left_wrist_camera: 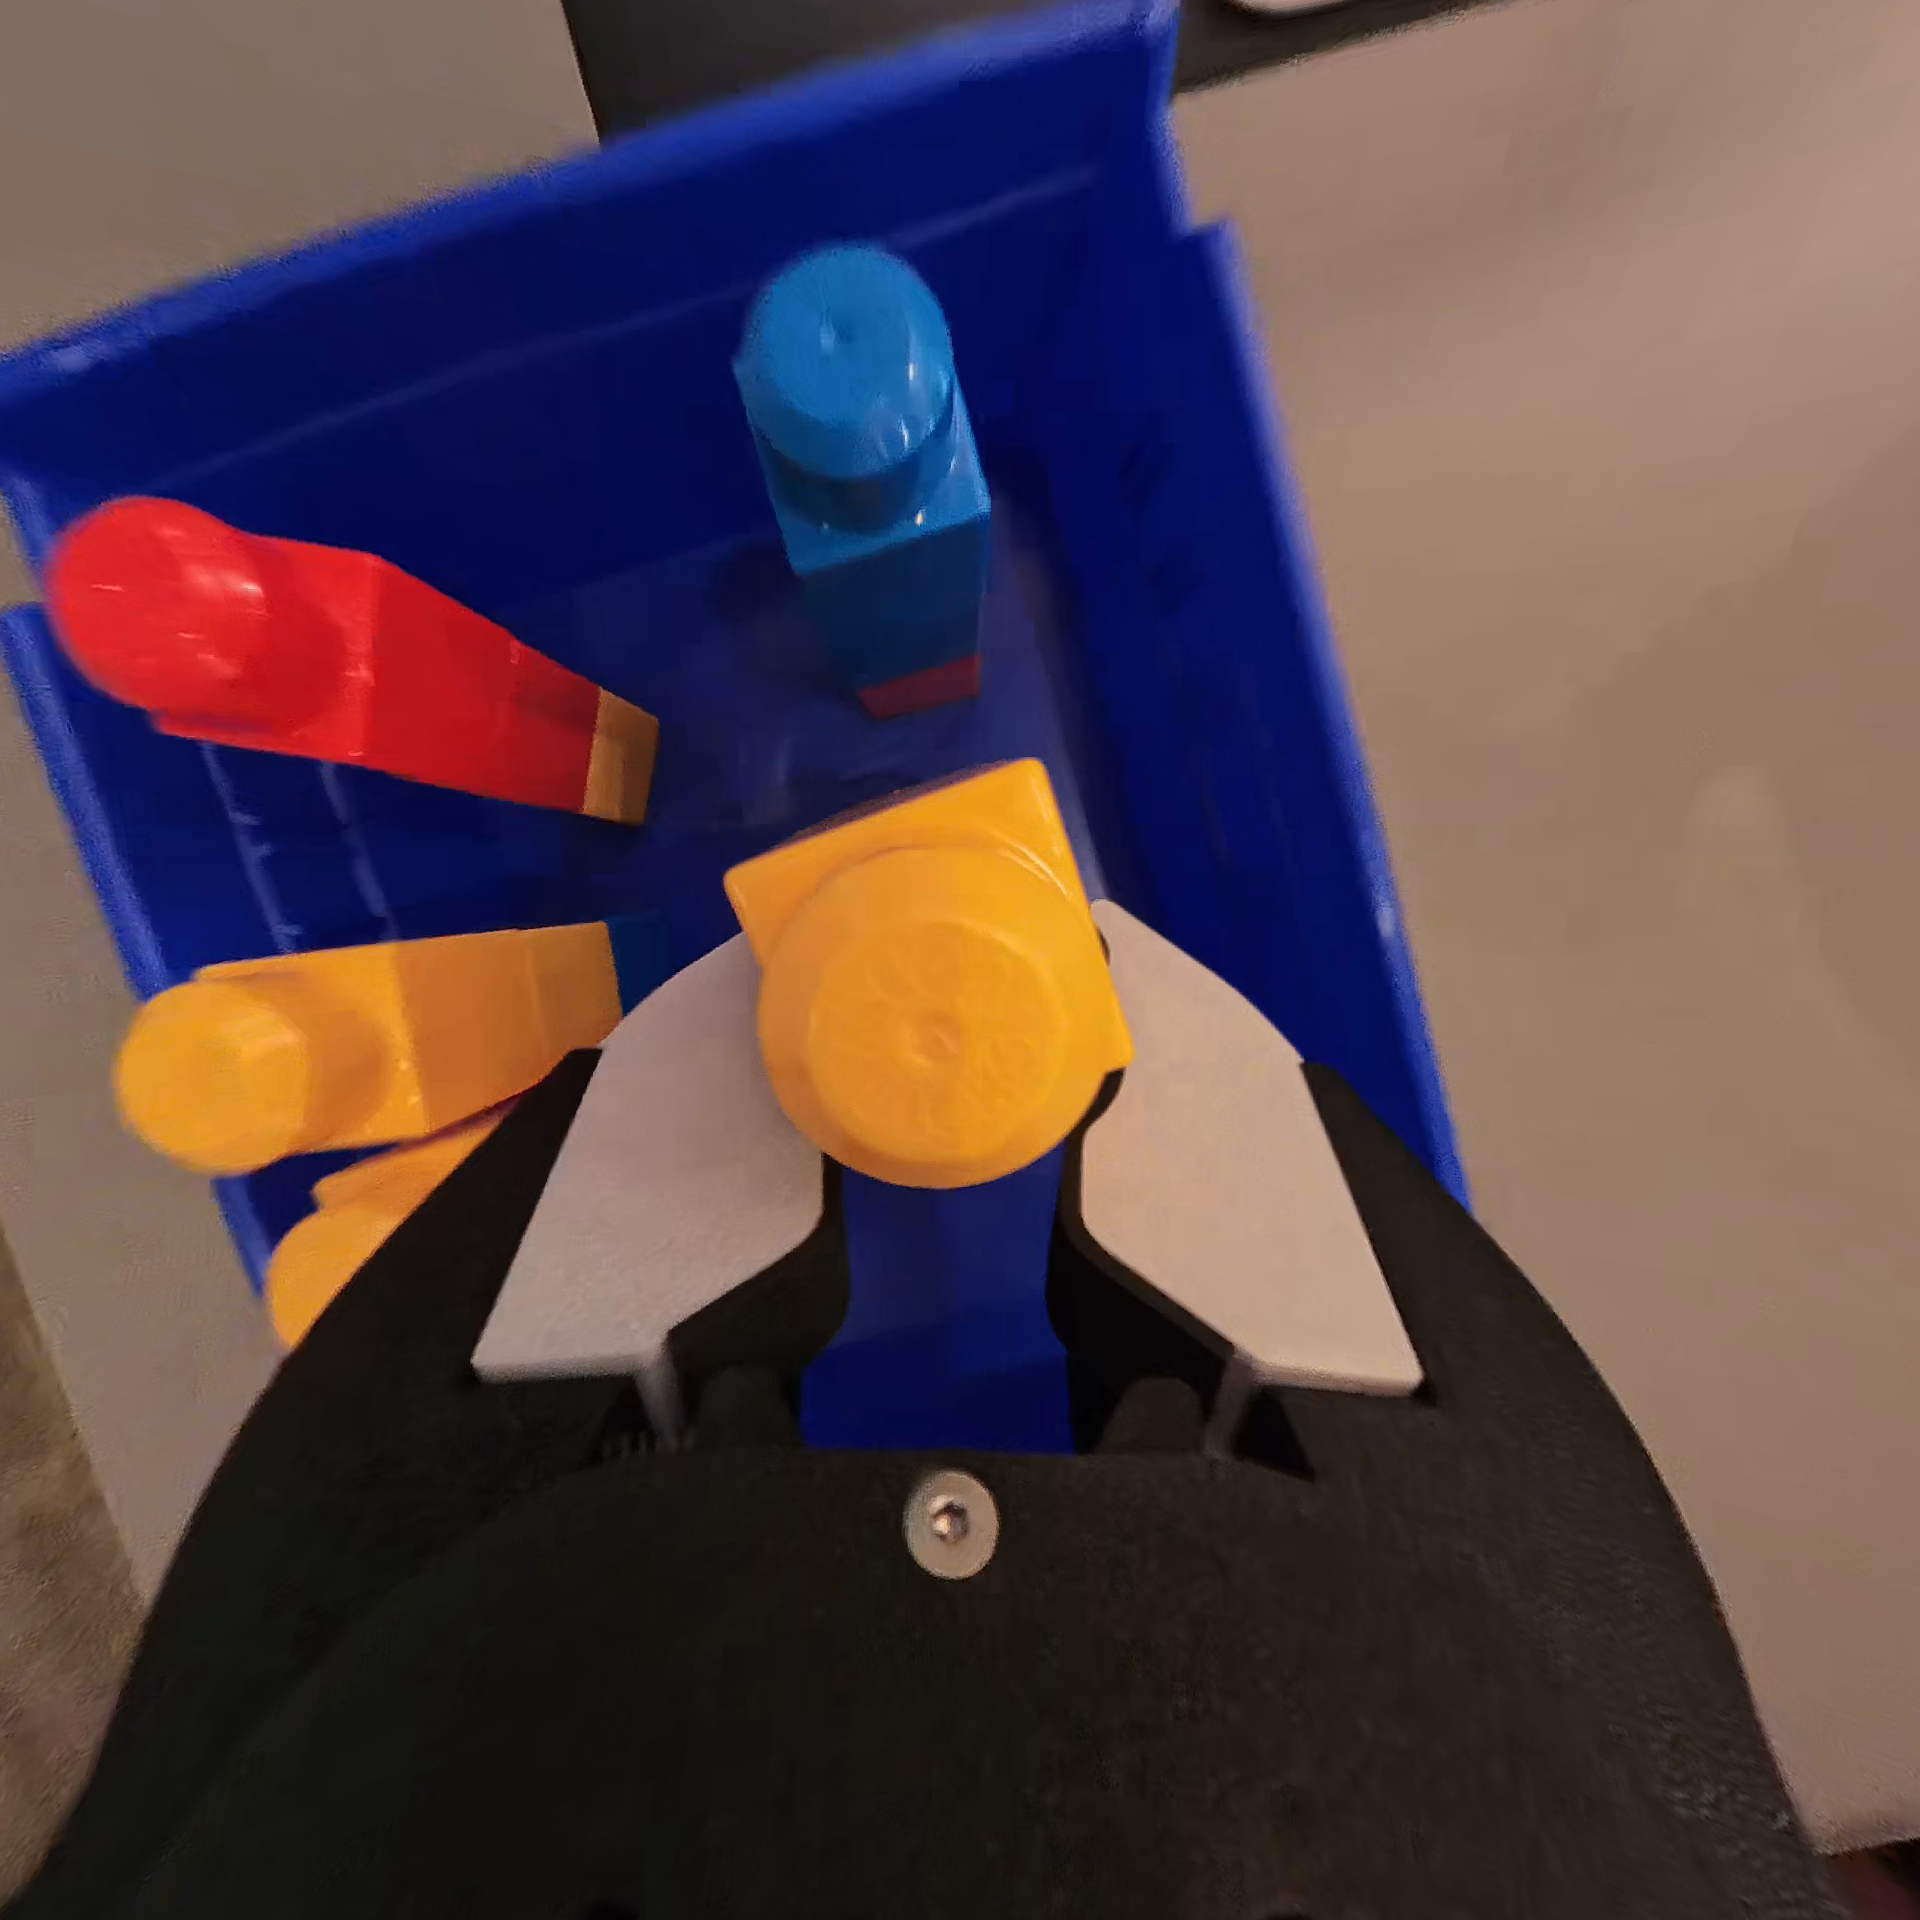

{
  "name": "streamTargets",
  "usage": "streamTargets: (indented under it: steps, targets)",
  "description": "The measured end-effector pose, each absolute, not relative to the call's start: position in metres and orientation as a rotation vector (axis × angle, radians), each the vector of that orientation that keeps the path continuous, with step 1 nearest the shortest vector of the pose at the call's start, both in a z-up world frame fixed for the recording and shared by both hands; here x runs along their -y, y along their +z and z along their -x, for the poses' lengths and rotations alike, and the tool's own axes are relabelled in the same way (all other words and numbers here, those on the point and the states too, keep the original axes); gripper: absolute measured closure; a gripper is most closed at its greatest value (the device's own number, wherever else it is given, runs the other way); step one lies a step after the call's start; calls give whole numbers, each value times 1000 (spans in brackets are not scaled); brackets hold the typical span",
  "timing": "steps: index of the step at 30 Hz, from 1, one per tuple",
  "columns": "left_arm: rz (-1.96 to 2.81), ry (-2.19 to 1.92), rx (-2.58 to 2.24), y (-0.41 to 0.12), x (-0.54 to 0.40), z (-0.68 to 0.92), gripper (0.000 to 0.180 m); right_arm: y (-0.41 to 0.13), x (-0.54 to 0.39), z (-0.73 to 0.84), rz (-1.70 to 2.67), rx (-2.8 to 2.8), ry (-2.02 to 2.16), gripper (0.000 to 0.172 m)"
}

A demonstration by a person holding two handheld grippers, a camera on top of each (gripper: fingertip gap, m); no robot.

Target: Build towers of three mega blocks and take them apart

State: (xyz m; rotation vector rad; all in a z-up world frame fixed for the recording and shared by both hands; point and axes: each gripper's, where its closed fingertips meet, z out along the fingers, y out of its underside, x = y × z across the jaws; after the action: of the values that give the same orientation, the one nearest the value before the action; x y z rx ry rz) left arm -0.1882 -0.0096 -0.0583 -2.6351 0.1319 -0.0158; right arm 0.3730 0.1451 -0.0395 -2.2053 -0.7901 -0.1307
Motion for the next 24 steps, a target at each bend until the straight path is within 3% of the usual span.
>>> streamTargets:
  steps: [1,7,10,14,16,20,24]
  targets:
    - [2588,-53,-134,-44,12,186,137,-38,-145,-371,2200,797,-134,102]
    - [2176,-468,-355,60,48,122,138,-1,-132,-324,2040,882,-125,106]
    - [1989,-727,-595,94,73,64,137,40,-94,-241,1792,1024,182,107]
    - [1835,-960,-864,109,98,1,137,102,39,-115,1236,1258,1025,107]
    - [1802,-1035,-946,110,106,-20,137,108,82,-91,1154,1313,1302,107]
    - [1767,-1113,-1074,106,122,-46,138,91,97,-73,1235,1353,1498,104]
    - [1768,-1085,-1131,99,123,-58,137,75,119,-66,1259,1488,1647,124]
